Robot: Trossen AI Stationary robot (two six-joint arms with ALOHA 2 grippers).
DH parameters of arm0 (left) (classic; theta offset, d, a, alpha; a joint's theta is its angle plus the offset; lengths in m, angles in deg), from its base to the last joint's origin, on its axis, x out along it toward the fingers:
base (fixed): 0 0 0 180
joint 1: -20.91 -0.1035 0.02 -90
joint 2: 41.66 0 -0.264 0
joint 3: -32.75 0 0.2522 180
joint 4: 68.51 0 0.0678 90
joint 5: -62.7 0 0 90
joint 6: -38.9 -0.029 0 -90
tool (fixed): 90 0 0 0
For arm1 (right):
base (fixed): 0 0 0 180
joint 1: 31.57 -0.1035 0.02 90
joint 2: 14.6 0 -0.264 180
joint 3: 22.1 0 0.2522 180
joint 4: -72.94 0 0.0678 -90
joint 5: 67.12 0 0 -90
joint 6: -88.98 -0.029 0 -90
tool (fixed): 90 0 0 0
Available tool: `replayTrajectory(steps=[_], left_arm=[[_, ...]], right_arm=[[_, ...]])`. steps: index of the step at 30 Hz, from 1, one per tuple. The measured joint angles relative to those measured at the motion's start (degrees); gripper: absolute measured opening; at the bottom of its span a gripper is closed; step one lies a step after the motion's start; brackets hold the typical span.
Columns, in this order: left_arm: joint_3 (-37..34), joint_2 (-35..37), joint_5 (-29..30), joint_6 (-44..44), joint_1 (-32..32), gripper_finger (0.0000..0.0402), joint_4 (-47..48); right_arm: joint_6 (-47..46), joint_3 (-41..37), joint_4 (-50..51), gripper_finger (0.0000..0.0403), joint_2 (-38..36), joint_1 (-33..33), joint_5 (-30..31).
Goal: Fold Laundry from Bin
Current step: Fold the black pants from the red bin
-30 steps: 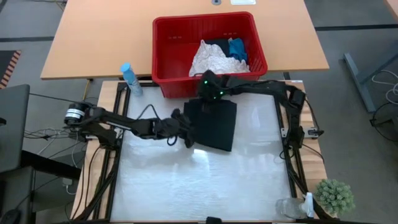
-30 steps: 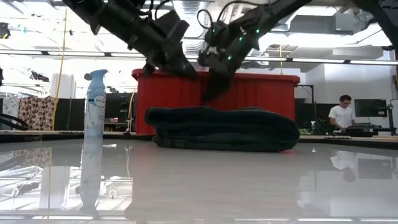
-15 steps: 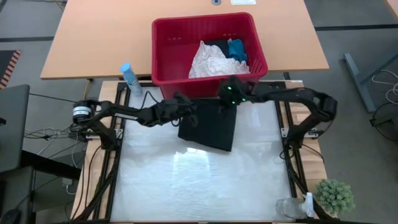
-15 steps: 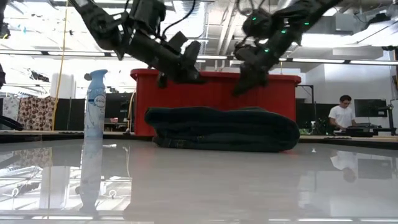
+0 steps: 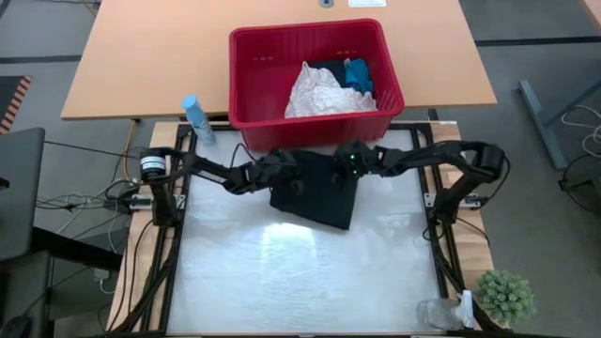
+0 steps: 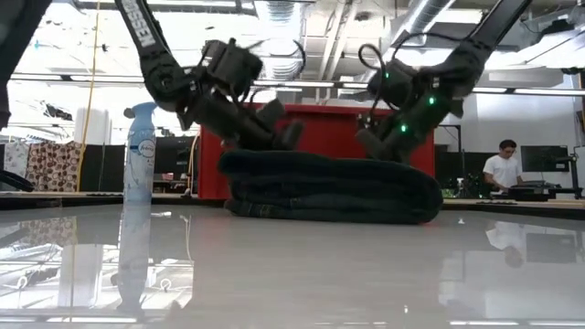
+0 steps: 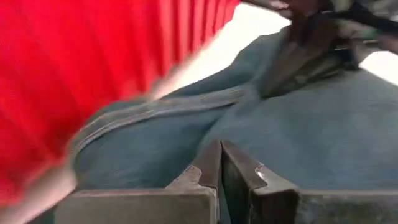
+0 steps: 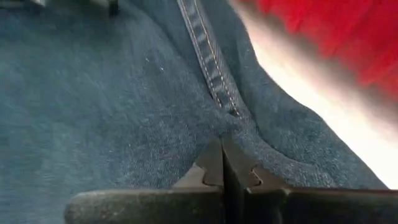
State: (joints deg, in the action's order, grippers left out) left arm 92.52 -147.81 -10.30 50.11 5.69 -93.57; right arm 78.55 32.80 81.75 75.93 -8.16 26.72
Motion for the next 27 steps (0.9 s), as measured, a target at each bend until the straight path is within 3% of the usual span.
replayTrajectory(steps=[7, 12, 23, 27], left_arm=[[0.03, -6.89, -0.08, 8.95, -1.85, 0.0, -1.23], [0.16, -8.1, -0.67, 11.91, -1.88, 0.0, -2.21], [-0.04, 4.8, -1.77, 9.05, -1.04, 0.0, 0.1], [-0.04, 10.11, -3.19, 5.92, 2.13, 0.0, 1.01]], right_arm=[[0.63, -1.46, -1.95, 0.0015, 4.45, -0.12, -0.49], [1.63, -1.53, -1.94, 0.0015, 4.66, 0.29, -0.81], [1.39, -1.88, 1.22, 0.0015, -16.1, -0.55, -1.32], [1.03, -1.79, 2.54, 0.0015, -20.87, -5.21, -1.72]])
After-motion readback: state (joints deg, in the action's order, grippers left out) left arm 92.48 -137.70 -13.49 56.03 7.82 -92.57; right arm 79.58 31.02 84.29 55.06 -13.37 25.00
